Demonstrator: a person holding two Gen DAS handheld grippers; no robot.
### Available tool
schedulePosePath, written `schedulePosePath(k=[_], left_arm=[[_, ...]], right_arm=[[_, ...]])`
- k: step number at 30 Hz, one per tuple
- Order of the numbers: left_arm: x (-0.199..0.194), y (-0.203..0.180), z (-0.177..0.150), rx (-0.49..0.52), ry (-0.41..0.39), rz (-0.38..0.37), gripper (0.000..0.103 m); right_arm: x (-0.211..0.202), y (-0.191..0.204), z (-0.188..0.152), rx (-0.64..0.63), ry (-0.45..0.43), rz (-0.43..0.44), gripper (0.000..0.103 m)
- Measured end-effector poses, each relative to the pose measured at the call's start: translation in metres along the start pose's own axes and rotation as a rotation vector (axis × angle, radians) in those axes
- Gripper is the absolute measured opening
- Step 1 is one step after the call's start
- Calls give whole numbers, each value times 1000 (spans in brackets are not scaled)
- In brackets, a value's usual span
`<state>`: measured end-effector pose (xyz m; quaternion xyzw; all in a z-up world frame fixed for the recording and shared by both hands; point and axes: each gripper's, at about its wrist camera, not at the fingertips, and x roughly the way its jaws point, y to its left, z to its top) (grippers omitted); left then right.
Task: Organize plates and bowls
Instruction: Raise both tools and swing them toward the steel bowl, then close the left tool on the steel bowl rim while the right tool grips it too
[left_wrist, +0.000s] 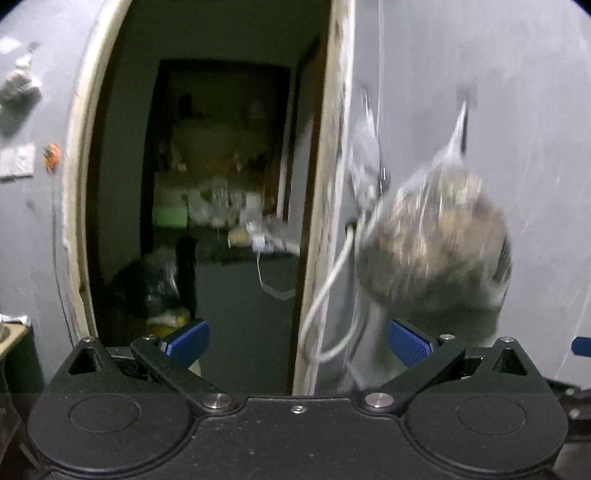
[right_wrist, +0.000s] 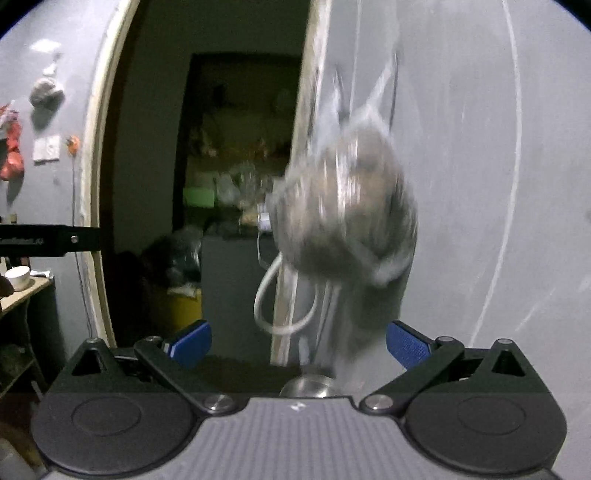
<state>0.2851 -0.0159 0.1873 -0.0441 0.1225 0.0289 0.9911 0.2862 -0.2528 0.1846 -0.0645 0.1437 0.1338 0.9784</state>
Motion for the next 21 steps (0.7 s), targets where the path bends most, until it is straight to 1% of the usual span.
schedulePosePath(k=[3, 5, 8, 12, 16, 21], left_arm=[[45, -13, -21, 13, 85, -15, 102], [72, -19, -35, 1, 144, -39, 102], [107, -28, -54, -11, 212, -57, 102], [147, -34, -77, -19, 274, -50, 102], [186, -37, -98, -45, 325, -52, 102], [231, -46, -123, -55, 379, -59, 102]], right_arm=[[42, -9, -23, 48, 72, 32, 103], [69, -15, -36, 78, 112, 34, 103], [104, -26, -54, 148, 168, 36, 103], [146, -43, -80, 270, 240, 39, 103], [175, -58, -113, 396, 262, 38, 103], [209, -62, -144, 475, 302, 1, 103]])
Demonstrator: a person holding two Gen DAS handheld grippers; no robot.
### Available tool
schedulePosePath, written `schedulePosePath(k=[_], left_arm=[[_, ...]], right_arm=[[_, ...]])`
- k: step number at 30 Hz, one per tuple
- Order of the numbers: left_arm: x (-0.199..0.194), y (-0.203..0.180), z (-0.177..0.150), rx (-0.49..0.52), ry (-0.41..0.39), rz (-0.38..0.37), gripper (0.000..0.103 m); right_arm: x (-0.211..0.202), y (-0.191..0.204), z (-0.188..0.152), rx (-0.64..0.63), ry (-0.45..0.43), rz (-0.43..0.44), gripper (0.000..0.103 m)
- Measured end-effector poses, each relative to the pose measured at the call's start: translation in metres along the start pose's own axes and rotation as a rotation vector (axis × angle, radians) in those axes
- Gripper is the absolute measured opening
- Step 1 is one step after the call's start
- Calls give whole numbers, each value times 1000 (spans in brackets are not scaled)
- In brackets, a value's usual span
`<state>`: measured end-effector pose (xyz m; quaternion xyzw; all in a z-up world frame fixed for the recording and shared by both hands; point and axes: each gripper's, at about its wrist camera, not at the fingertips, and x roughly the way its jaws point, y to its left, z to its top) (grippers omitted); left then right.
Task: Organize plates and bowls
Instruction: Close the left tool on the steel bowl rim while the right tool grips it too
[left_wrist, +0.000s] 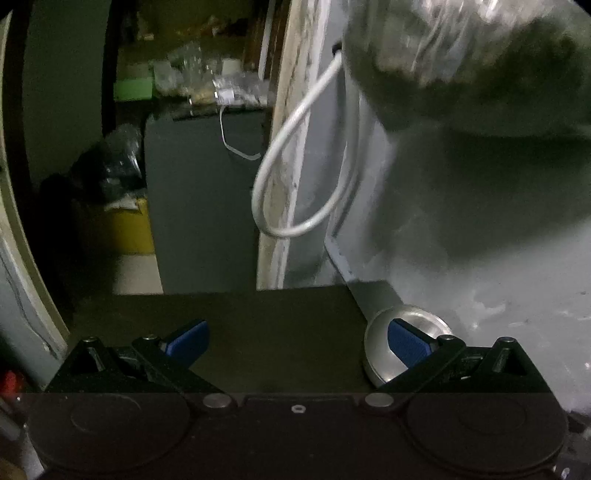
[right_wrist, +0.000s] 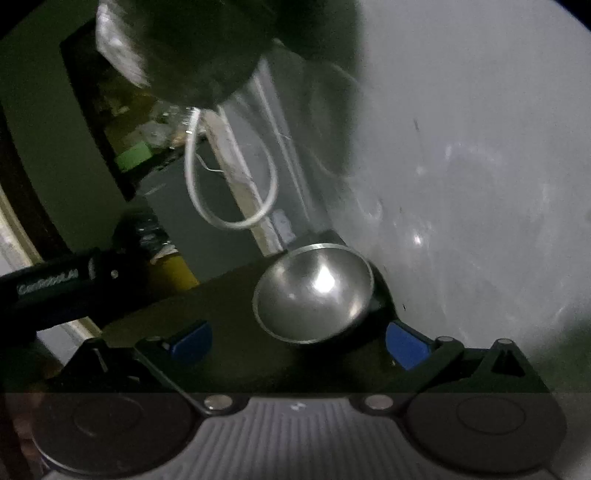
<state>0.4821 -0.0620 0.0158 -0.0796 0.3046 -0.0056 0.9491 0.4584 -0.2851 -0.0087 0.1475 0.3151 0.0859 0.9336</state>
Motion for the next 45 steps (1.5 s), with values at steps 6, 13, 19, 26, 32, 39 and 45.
schedulePosePath(k=[6, 13, 19, 26, 32, 39, 45], left_arm=[[42, -12, -6, -21, 44, -50, 102], [74, -31, -15, -16, 79, -100, 102], [92, -38, -19, -39, 109, -109, 95], [104, -41, -24, -34, 124, -107, 78], [111, -43, -28, -26, 155, -113, 53], [119, -40, -34, -40, 212, -153, 26], [113, -38, -40, -31, 196, -195, 15]], right_arm=[[29, -11, -8, 64, 11, -38, 96], [54, -21, -9, 108, 13, -64, 83], [62, -25, -5, 130, -7, -71, 69], [74, -27, -6, 122, 11, -84, 54], [79, -30, -9, 123, 23, -78, 40], [81, -34, -6, 124, 24, -72, 32], [79, -32, -7, 106, 44, -72, 31]])
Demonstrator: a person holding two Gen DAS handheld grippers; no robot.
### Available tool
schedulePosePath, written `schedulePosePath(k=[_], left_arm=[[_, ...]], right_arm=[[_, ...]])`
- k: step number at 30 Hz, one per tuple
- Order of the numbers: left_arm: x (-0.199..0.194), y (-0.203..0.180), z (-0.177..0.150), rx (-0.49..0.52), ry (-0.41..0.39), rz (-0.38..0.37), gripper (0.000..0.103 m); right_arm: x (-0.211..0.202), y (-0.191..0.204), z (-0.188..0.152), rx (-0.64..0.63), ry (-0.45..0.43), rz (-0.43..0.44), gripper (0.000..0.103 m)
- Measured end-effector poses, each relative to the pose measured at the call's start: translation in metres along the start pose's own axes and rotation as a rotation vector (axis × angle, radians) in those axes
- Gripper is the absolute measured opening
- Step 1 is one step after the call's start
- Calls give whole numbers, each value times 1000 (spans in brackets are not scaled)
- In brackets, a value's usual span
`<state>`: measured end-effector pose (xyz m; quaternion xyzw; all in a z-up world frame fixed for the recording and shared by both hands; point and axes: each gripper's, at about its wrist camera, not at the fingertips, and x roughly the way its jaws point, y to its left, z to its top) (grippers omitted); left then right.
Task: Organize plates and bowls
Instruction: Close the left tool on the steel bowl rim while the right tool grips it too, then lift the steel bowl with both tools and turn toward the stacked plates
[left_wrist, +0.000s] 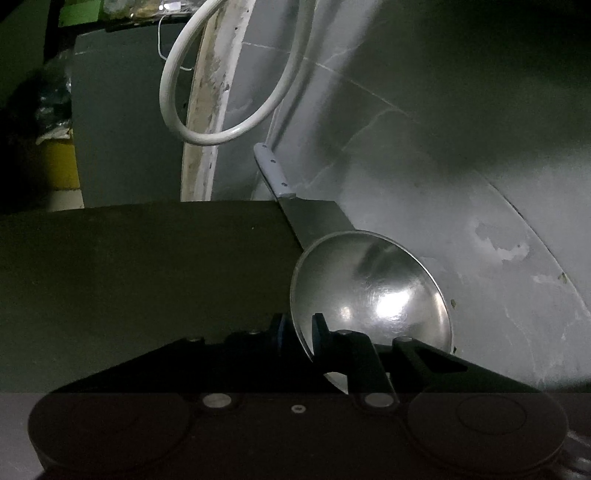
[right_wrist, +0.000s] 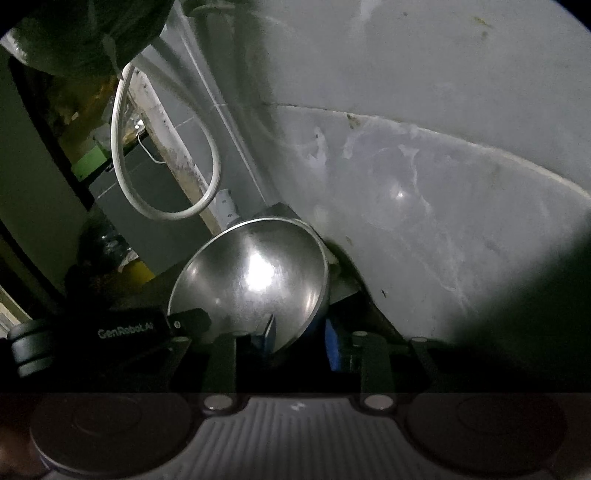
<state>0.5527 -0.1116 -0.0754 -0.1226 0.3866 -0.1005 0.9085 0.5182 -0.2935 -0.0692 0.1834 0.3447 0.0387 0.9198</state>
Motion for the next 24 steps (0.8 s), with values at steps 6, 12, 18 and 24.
schedulePosePath(k=[6, 12, 18, 24], left_arm=[[-19, 0, -7, 27, -7, 21, 15], [-64, -2, -11, 42, -64, 16, 15], [-124, -7, -18, 46, -133, 8, 15], [-186, -13, -35, 53, -192, -2, 16]], right_arm=[[-13, 3, -5, -13, 14, 22, 29], [-52, 14, -12, -46, -32, 58, 29], [-105, 32, -16, -81, -86, 88, 29], [-167, 50, -30, -123, -144, 118, 29]])
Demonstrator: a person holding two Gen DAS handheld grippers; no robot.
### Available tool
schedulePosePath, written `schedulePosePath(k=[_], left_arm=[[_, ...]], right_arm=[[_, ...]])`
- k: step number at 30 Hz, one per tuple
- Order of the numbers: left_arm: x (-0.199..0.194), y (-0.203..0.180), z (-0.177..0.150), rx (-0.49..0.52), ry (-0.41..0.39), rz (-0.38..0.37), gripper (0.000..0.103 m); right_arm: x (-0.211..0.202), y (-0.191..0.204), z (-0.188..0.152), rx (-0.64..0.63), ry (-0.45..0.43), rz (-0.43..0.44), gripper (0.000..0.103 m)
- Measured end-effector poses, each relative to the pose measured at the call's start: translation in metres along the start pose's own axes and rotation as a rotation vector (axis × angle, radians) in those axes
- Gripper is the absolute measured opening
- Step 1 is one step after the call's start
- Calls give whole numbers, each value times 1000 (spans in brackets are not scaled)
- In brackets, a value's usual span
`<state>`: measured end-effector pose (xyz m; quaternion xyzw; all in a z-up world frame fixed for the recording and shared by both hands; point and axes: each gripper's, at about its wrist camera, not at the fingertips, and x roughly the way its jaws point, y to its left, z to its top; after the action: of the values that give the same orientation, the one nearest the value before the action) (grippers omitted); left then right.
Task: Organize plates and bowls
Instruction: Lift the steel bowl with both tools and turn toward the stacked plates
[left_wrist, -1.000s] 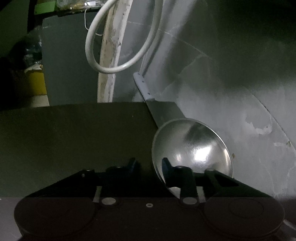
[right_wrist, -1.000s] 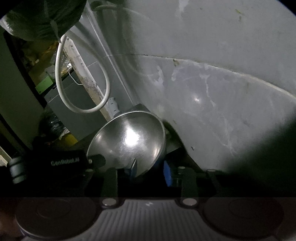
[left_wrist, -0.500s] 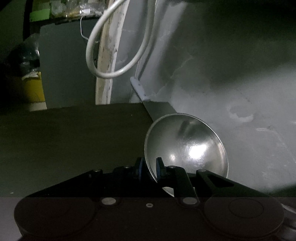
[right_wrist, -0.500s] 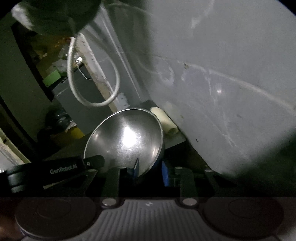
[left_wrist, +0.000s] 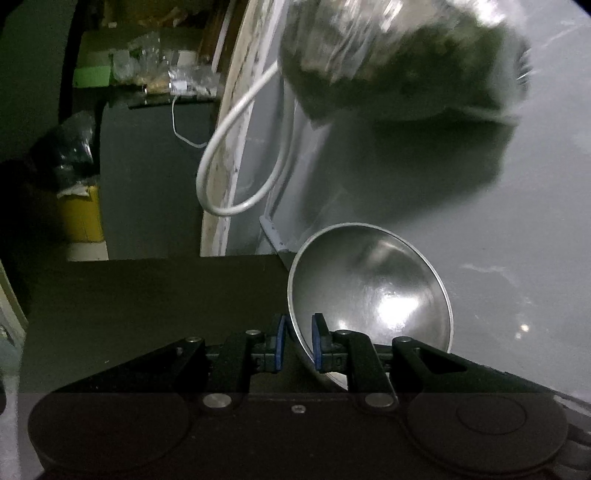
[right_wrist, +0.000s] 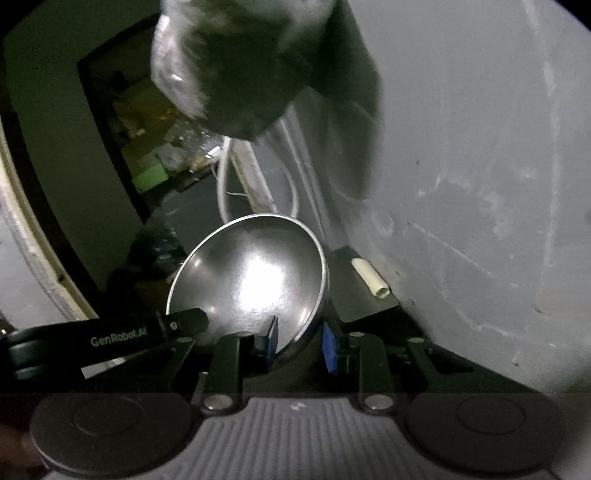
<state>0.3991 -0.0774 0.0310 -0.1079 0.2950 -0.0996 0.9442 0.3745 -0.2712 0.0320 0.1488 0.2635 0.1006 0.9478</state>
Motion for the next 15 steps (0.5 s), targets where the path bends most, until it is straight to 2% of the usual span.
schedulePosePath(k=[8, 15], left_arm=[[-92, -5, -35, -2, -34, 18, 16], [-154, -1, -77, -30, -33, 34, 17]], right_arm=[[-73, 29, -26, -45, -18, 52, 29], [-126, 48, -59, -99, -2, 88, 29]])
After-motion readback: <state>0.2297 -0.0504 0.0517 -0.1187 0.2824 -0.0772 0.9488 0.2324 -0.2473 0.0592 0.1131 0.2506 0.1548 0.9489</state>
